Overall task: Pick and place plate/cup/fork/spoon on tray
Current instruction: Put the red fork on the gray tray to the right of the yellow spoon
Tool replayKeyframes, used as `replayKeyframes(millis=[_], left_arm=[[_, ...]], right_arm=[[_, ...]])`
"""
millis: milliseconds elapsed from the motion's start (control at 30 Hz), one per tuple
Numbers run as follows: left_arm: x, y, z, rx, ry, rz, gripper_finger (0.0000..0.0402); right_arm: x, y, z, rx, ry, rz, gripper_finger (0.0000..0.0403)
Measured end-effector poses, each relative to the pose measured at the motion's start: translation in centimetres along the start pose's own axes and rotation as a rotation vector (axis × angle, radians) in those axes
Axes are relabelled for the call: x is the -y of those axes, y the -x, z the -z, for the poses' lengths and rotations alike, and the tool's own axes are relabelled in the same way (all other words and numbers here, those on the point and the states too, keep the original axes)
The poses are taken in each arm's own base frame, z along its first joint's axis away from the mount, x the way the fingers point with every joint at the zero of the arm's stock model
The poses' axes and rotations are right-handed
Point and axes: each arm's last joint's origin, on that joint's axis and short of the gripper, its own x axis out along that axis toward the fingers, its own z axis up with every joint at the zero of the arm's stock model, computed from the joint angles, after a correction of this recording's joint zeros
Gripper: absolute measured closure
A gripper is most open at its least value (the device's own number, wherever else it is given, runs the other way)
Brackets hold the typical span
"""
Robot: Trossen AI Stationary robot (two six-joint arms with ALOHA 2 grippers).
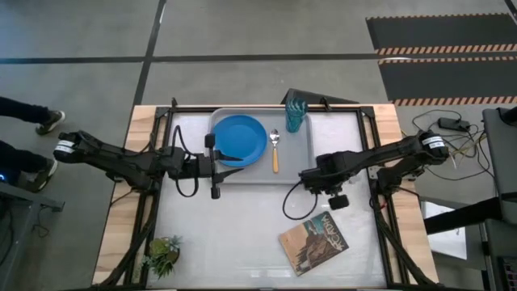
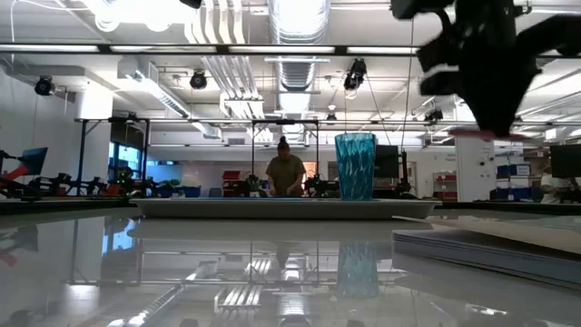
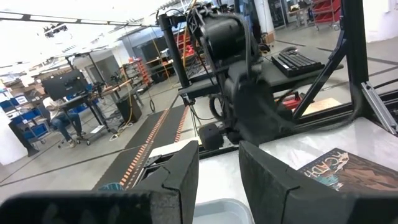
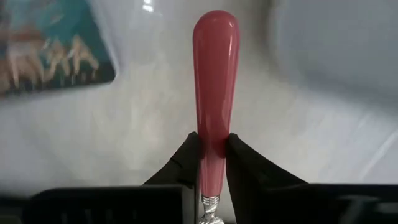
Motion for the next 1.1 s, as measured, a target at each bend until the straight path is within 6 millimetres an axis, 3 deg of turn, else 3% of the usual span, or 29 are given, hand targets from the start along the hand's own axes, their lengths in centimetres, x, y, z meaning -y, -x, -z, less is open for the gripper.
replayKeyframes(millis=[133,233,633,933,1100], left_arm=[[0.0,0.0,0.0,0.0,0.0,0.0,0.0304],[0.0,0.0,0.0,0.0,0.0,0.0,0.0304],[0.0,0.0,0.0,0.004,0.001,-0.001,0.0304],[0.0,0.0,0.0,0.002,0.001,0.0,0.0304],[0.0,0.0,0.0,0.002,-0.005,0.0,0.0304]], right_arm=[[0.1,1.4,-0.7,0.025,0.505,0.129,0.0356],[0.7,1.5,-1.3,0.005,0.704,0.297,0.0354],[4.3,-1.8,-2.5,0.034,1.082,0.487,0.0352],[7.9,-2.9,-2.1,0.144,1.124,0.496,0.0351],[8.7,-3.2,-2.2,0.214,1.174,0.511,0.0351]])
